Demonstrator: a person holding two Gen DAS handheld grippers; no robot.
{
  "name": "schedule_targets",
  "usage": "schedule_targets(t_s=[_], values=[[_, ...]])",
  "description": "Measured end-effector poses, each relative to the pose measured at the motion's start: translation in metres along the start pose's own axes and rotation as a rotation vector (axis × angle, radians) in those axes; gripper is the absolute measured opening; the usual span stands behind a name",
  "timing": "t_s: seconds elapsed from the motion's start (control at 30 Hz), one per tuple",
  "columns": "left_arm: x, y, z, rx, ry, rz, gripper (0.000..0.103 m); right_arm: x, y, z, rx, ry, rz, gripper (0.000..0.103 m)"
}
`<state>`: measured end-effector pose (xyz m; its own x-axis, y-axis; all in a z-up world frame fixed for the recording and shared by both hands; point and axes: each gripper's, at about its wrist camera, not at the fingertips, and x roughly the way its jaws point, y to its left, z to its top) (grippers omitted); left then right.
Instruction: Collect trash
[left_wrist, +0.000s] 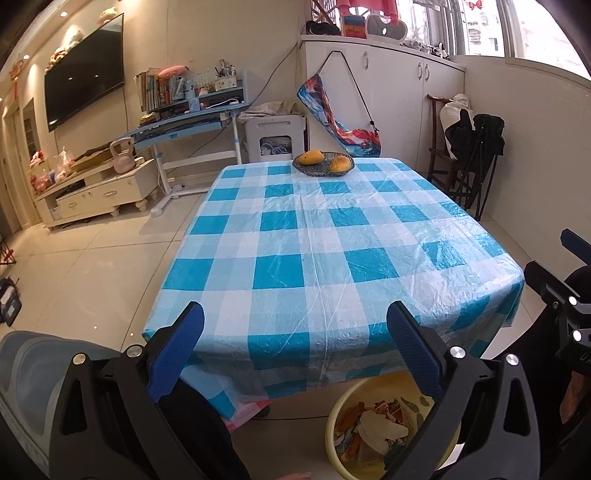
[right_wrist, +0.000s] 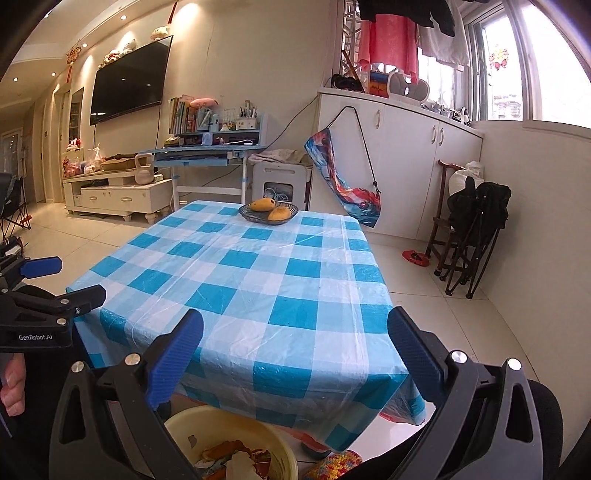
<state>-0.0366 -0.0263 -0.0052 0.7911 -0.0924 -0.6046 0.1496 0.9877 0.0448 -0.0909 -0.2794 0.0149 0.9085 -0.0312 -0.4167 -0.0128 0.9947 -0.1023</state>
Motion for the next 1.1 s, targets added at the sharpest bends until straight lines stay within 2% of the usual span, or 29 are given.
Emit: schedule_targets(t_s=[0.13,0.5,0.77,1.1], values=[[0.0,0.001,-0.001,-0.013,-0.015,0.006,0.096,0.002,0.003,-0.001,-0.011,0.009,-0.002,0.096],[-0.005,-0.003,-0.001,0.005,-0.046,0.01,0.096,0.014,-0.021,-0.004,0.116,0.071,-0.023,0.096],[-0.001,0.013,-0.002,-0.061,-0.029,-0.011,0.096,0.015,-0.002,-0.003,0.03,0.071,-0.016,0.096],[-0.005,0.013,0.001,-0.043,-0.057,-0.009,0.096,0.013,-0.002,-0.002,0.021,0.06,-0.005,0.096]])
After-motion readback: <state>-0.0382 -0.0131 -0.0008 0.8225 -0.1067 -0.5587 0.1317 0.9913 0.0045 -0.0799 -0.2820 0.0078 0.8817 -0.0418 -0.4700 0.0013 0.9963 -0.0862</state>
